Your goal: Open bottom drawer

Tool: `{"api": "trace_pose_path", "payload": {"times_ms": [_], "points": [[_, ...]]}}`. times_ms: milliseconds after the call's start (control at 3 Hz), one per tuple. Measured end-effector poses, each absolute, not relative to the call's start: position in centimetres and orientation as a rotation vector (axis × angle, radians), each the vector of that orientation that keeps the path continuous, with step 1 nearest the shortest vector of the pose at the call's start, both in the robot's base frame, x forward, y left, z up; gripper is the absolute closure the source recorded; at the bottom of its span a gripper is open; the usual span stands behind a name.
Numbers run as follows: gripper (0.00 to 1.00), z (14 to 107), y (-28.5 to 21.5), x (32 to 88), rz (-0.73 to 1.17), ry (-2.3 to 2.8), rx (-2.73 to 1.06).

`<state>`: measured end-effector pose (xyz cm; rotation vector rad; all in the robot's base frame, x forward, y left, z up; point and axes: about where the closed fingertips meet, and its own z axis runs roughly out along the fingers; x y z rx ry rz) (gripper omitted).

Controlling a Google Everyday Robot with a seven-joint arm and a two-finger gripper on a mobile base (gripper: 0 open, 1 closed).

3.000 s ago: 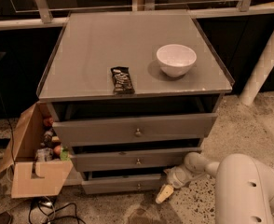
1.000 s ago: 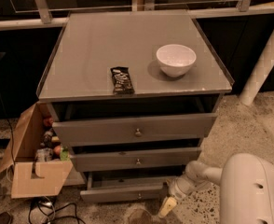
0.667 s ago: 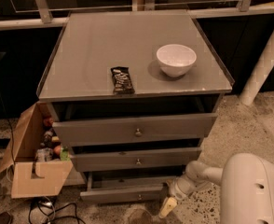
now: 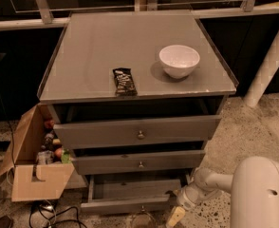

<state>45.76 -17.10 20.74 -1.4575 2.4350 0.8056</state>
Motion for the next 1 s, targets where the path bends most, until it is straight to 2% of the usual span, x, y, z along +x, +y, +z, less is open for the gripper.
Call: {"api": "trace_pose_path", "payload": {"times_ms": [333, 1000], "points": [[0.00, 21.6, -20.7, 40.9, 0.797, 2.563, -1.377], [0.00, 23.6, -20.2, 42.7, 0.765, 2.497, -1.389]]}}
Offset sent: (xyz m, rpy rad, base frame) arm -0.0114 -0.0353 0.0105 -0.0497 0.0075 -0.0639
